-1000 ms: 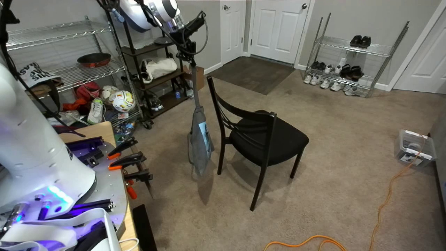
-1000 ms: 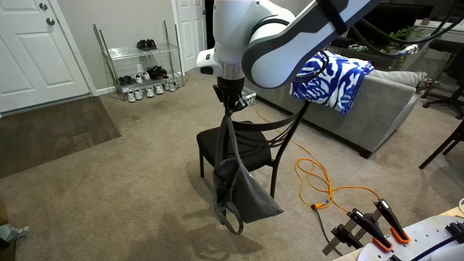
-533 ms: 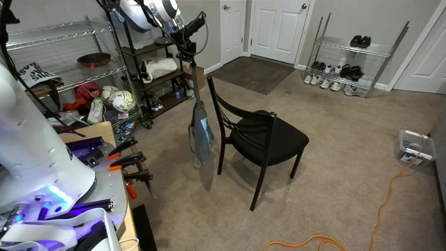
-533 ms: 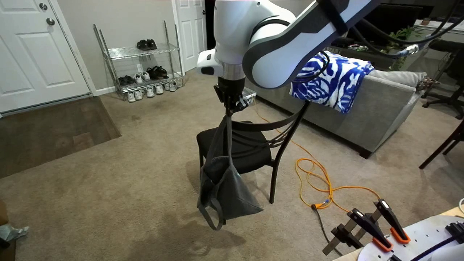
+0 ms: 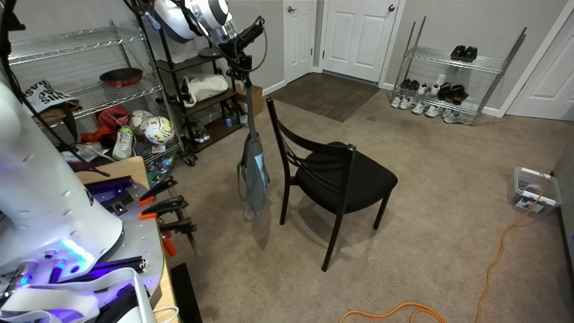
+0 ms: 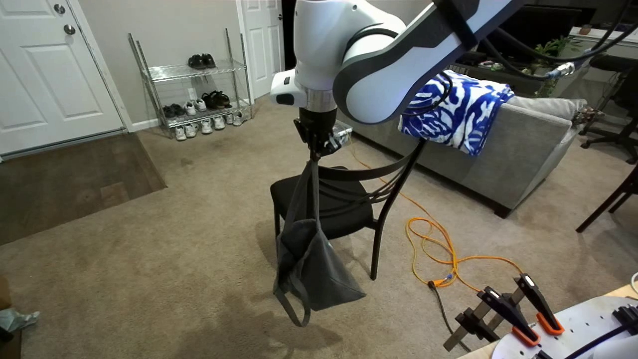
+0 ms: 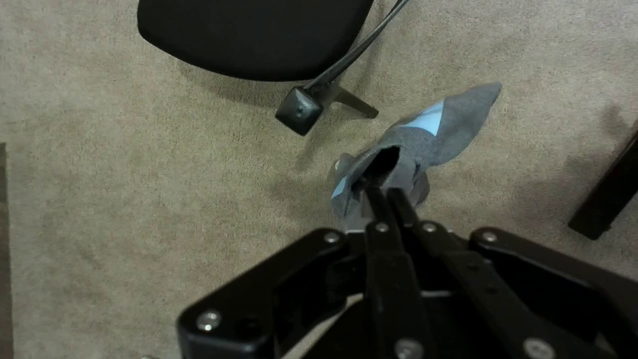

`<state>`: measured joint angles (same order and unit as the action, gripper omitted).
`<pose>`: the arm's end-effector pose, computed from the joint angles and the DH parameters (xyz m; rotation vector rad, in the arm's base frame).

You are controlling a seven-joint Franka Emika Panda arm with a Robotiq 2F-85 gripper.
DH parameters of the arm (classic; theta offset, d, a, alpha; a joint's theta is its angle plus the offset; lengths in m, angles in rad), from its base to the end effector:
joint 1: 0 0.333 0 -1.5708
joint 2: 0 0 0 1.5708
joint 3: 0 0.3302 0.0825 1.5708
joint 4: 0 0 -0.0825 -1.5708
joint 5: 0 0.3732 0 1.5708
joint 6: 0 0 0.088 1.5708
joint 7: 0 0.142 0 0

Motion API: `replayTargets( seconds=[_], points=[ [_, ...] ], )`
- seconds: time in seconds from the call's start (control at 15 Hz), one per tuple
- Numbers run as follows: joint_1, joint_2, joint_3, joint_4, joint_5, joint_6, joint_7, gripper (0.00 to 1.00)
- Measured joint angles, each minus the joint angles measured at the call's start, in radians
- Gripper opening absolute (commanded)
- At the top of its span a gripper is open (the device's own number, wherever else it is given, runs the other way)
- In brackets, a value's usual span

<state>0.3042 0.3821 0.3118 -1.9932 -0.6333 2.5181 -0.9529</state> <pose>0.5204 0.3511 0.2806 1.4910 2.3866 0.1761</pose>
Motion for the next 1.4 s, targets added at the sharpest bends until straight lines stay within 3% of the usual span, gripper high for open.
replayTargets(
  seconds=[0.27, 0.6, 1.0, 1.4],
  points=[
    [-0.001, -0.022, 0.0, -0.079, 0.001, 0.004, 0.001, 0.01],
    [-0.041, -0.126, -0.015, -0.288, 0.006, 0.065, 0.012, 0.01],
    [-0.093, -0.282, -0.077, -0.522, 0.006, 0.154, 0.013, 0.01],
    [-0.14, -0.418, -0.159, -0.649, 0.006, 0.183, 0.013, 0.01]
  ],
)
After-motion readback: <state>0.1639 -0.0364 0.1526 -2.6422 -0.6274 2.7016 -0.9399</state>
